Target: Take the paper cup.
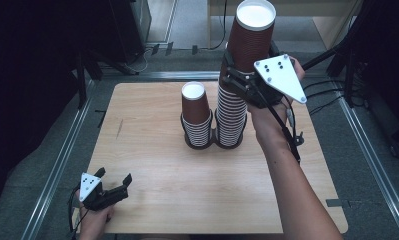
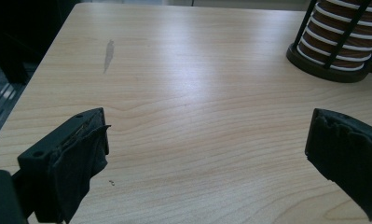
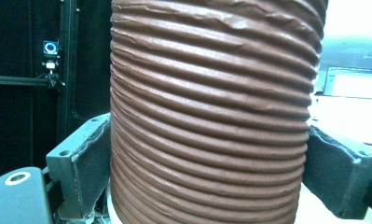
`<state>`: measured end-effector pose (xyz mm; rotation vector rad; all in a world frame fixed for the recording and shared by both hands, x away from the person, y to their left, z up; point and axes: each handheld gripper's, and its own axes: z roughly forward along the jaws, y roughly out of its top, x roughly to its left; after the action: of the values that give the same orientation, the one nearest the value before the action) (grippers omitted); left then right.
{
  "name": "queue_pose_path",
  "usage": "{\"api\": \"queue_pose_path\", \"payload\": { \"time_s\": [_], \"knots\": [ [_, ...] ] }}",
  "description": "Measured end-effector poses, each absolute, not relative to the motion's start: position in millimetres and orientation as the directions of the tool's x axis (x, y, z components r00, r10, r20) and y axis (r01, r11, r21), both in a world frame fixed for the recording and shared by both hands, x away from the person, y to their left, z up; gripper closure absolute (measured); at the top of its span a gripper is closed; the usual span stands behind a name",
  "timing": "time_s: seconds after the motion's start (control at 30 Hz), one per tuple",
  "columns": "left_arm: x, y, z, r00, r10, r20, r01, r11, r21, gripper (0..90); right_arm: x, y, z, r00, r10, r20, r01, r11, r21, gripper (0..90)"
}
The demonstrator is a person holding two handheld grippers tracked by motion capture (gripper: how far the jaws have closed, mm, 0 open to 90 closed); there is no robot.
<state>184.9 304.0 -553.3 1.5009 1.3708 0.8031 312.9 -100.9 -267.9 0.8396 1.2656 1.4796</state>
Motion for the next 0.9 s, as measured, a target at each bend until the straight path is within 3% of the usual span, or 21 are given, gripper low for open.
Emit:
{"api": "queue_pose_path", "payload": {
  "time_s": [0.9],
  "knots": [
    [185, 303, -553, 0.166, 0.98, -0.108, 0.381, 0.037, 0.924, 0.0, 285, -121, -277, -0.288, 0.954, -0.083, -0.235, 0.013, 0.972, 11.2]
  ]
}}
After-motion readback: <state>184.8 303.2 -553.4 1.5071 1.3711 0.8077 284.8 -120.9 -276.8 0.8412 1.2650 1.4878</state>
